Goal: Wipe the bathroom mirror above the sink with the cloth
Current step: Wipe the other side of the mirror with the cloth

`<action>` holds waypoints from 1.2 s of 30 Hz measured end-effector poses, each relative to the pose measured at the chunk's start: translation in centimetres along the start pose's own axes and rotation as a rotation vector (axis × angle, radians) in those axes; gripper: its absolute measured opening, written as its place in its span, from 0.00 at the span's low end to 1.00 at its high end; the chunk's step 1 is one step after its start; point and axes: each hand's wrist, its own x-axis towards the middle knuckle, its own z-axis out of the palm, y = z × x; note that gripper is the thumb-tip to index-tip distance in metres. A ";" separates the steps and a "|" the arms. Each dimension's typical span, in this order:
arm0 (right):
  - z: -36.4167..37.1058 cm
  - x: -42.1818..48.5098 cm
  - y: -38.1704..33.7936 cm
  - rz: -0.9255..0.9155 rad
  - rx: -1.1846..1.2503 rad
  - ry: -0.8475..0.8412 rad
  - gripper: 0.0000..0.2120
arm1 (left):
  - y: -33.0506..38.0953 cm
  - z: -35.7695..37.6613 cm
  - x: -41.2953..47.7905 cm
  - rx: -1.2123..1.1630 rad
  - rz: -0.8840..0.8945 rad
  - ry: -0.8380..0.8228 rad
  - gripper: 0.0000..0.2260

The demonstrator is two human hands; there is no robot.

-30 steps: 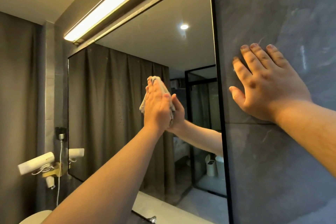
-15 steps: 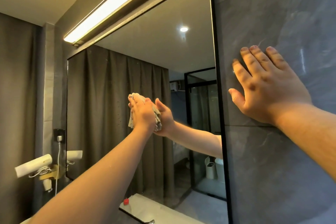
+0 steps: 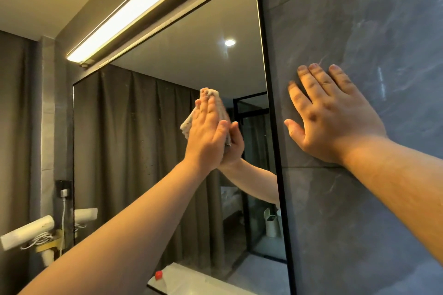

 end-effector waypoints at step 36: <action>0.0 -0.1 0.0 -0.008 0.056 -0.001 0.36 | -7.4 -2.0 2.2 0.001 -0.461 0.026 0.29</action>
